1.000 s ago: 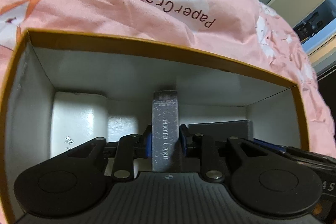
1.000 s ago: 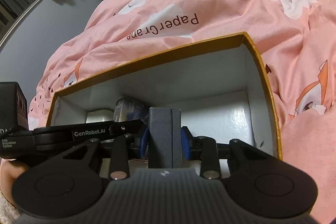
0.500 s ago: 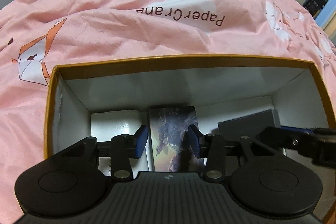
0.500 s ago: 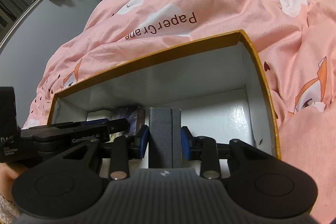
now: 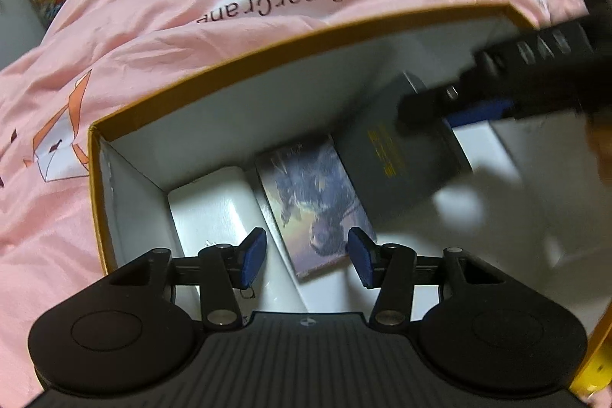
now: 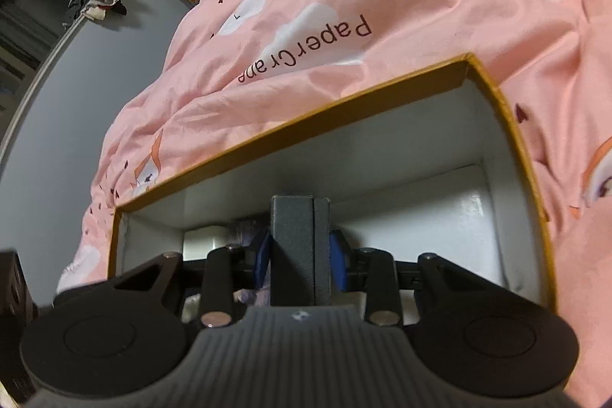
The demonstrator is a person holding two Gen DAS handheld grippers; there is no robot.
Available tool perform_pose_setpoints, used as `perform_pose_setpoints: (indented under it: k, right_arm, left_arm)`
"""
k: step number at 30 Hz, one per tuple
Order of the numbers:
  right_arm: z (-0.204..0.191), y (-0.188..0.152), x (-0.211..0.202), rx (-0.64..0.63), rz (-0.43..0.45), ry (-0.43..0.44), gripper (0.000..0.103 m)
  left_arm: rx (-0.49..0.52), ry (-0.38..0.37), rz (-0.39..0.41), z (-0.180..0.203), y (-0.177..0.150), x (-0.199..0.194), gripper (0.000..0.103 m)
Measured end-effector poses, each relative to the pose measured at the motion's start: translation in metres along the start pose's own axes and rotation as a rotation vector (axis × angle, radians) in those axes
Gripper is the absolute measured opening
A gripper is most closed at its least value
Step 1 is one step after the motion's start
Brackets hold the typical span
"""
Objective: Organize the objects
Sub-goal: 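Lower the card pack into the orange box with the left tool while the right tool releases the black box, then withdraw both tools from the orange box toward the loose items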
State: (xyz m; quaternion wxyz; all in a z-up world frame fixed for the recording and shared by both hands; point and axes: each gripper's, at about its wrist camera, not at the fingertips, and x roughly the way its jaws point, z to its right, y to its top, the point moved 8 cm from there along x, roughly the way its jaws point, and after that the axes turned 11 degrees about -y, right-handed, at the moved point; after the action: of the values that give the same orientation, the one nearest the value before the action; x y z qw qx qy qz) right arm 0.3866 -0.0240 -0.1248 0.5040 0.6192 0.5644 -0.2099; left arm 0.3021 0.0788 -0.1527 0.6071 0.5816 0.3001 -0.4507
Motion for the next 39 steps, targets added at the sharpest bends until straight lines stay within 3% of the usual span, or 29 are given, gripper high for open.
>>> perform_pose_setpoints:
  k: [6, 17, 25, 31, 35, 39]
  right_arm:
    - [0.001, 0.002, 0.004, -0.03, -0.016, 0.003, 0.036]
    - [-0.001, -0.002, 0.015, -0.255, -0.006, -0.242, 0.039]
    - [-0.009, -0.005, 0.022, -0.292, -0.01, -0.183, 0.04]
    - [-0.022, -0.012, 0.014, -0.436, 0.014, -0.158, 0.045]
    - [-0.029, -0.024, 0.011, -0.612, -0.013, -0.18, 0.049]
    - [-0.034, -0.035, 0.015, -0.782, -0.036, -0.208, 0.051]
  left_arm:
    - [0.074, 0.054, -0.025, 0.008, -0.004, 0.007, 0.06]
    - [-0.062, 0.123, -0.034, 0.007, 0.003, 0.01, 0.063]
    - [-0.098, 0.139, 0.018, -0.002, 0.005, 0.003, 0.059]
    - [-0.124, 0.057, 0.06, -0.003, -0.004, -0.01, 0.059]
    - [-0.027, 0.025, -0.008, 0.007, -0.013, -0.011, 0.059]
    - [-0.012, -0.014, -0.032, 0.008, -0.016, -0.008, 0.062]
